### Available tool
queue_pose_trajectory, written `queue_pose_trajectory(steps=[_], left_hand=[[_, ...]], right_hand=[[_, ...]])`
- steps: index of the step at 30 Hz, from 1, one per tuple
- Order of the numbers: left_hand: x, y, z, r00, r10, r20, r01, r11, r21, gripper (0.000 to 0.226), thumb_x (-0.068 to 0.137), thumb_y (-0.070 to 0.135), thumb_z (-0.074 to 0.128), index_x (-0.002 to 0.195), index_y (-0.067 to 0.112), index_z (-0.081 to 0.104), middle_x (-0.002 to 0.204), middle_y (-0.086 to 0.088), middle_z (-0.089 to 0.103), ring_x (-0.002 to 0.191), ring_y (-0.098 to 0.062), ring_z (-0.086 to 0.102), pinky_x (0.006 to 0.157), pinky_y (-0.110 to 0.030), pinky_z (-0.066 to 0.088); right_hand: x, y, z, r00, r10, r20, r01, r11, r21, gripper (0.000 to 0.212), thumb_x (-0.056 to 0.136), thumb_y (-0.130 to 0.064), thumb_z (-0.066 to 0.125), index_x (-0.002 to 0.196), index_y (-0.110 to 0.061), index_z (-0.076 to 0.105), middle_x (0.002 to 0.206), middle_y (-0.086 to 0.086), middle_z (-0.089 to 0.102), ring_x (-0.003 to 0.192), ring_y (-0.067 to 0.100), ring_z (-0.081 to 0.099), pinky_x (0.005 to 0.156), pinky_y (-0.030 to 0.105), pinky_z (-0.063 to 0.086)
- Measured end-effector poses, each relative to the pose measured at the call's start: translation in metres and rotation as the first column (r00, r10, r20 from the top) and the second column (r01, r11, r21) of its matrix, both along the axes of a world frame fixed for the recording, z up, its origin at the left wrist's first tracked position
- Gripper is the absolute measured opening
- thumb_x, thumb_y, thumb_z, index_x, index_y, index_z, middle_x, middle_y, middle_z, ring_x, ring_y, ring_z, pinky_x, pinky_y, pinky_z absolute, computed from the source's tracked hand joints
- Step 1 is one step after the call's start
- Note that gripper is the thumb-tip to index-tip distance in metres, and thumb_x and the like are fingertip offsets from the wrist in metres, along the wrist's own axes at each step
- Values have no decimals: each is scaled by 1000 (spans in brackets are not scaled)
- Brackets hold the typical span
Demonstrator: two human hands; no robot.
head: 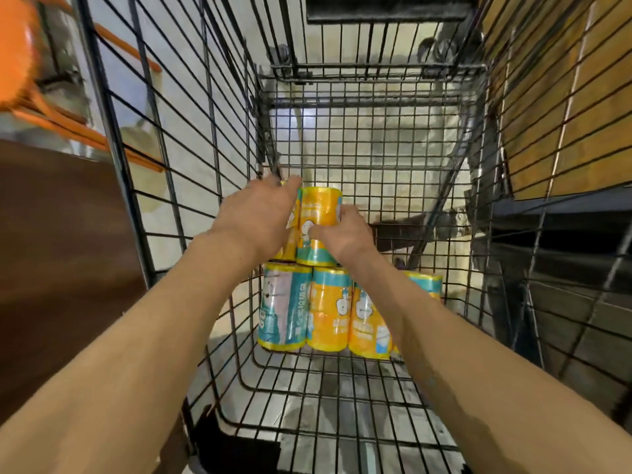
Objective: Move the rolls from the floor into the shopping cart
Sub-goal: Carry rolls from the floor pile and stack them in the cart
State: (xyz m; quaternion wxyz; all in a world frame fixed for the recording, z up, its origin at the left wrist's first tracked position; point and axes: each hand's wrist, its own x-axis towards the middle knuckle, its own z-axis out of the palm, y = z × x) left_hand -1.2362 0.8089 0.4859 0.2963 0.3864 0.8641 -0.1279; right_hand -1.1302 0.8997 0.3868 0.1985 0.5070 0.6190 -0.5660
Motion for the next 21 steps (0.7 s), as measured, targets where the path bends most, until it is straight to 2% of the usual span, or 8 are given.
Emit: queue_pose_trajectory(steps=[2, 5, 8, 11, 15, 18, 21], left_hand=[[0, -5, 4, 995, -101, -8, 100, 994, -42, 66, 92, 18, 61, 150, 19, 30, 134, -12, 52, 124, -33, 51, 91, -46, 49], [2, -13, 18, 985, -173, -17, 170, 979, -113, 64, 91, 13, 59, 148, 21, 31, 135, -10, 52, 123, -31, 51, 97, -44, 49], [13, -13, 49, 982, -188, 11, 188, 971, -146, 66, 90, 13, 59, 149, 21, 30, 141, -9, 49, 127, -30, 48, 102, -44, 46], [31, -7, 84, 978, -208, 31, 210, 970, -125, 68, 93, 18, 56, 153, 24, 26, 147, -10, 46, 133, -31, 46, 106, -46, 45], [63, 5, 144, 960, -274, 49, 277, 959, -61, 67, 94, 22, 54, 154, 27, 25, 146, -9, 48, 131, -33, 50, 101, -47, 48], [74, 13, 186, 933, -359, -1, 359, 931, 63, 59, 93, 25, 52, 149, 23, 32, 143, -12, 50, 128, -34, 51, 99, -48, 48], [92, 13, 219, 897, -442, 2, 438, 890, 124, 54, 93, 29, 52, 145, 21, 38, 134, -11, 56, 124, -35, 54, 96, -47, 50]], right_hand=[[7, 8, 10, 997, 77, 5, -77, 996, 49, 49, 83, -28, 73, 127, -13, 55, 120, 11, 63, 110, 29, 62, 96, 40, 54], [27, 27, 39, 968, 251, 7, -249, 956, 154, 44, 83, -30, 64, 123, -14, 59, 116, 14, 65, 103, 31, 64, 91, 42, 56], [54, 50, 85, 890, 455, 35, -447, 853, 270, 56, 87, -36, 65, 134, -7, 55, 118, 20, 63, 117, 39, 58, 97, 44, 52], [79, 67, 139, 818, 561, 131, -566, 743, 356, 53, 94, -38, 62, 138, -9, 52, 127, 18, 58, 122, 36, 54, 101, 44, 50], [109, 70, 227, 786, 570, 239, -603, 625, 496, 46, 96, -37, 54, 136, -17, 54, 132, 11, 57, 128, 35, 51, 100, 43, 47], [135, 58, 285, 800, 512, 313, -589, 571, 572, 45, 94, -42, 57, 132, -19, 55, 130, 11, 58, 124, 36, 52, 95, 43, 48], [168, 39, 325, 871, 385, 307, -490, 619, 614, 42, 94, -43, 56, 130, -21, 56, 126, 11, 59, 121, 37, 55, 95, 44, 50]])
